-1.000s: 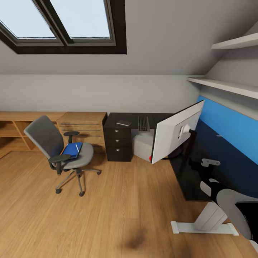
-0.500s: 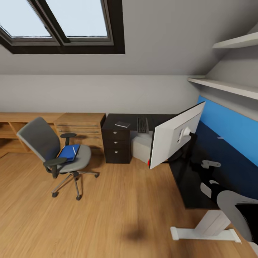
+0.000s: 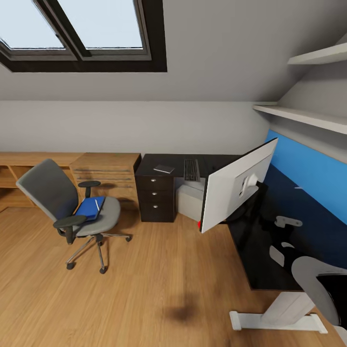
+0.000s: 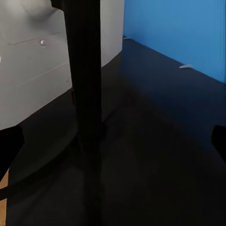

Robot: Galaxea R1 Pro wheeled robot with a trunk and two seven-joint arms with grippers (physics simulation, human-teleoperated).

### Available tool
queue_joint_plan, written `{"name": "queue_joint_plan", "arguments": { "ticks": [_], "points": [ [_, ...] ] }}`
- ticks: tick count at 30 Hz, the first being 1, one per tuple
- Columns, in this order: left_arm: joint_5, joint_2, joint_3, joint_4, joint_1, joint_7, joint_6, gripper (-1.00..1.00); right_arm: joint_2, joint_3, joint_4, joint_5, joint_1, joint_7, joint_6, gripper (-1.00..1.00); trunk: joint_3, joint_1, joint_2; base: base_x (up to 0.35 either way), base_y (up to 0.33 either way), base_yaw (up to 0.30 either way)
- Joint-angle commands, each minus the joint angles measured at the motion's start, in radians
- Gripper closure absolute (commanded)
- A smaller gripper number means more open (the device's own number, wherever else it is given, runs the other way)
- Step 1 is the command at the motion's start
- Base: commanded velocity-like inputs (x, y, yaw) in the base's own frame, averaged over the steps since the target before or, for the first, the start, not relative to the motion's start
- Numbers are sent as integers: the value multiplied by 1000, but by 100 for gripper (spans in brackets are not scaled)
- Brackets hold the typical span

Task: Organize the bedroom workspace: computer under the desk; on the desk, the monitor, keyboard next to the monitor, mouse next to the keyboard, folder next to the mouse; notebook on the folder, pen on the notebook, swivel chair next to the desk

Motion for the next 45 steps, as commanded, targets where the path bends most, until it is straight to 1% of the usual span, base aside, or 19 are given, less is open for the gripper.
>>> {"name": "queue_joint_plan", "arguments": {
  "ticks": [1,6,10,14,25,36,45],
  "points": [
    [6,1,-8,0,-1,7,-4,-100,0,9,1,-3,-1,-7,-2,-100,-1,0,-1,6,-1,0],
    [6,1,-7,0,-1,8,-4,-100,3,12,-10,-2,-1,-17,2,-100,-1,0,-1,2,0,0],
    [5,-1,-7,0,-1,9,-4,-100,20,10,-50,-2,-2,-29,7,-100,-1,0,-1,0,0,0],
    [6,-1,-7,0,-1,9,-4,-100,25,8,-63,-2,-2,-38,7,-100,-1,0,-1,0,0,0],
    [5,-2,-7,0,0,9,-4,-100,27,8,-63,-1,-2,-40,8,-100,-1,0,-1,3,0,0],
    [6,-2,-7,0,0,9,-4,-100,28,7,-62,-2,-2,-40,8,-100,-1,0,-1,108,0,0],
    [5,-4,-7,0,-1,9,-4,-100,23,7,-62,-2,-2,-40,7,-100,-1,0,-1,107,-55,0]
  ]
}}
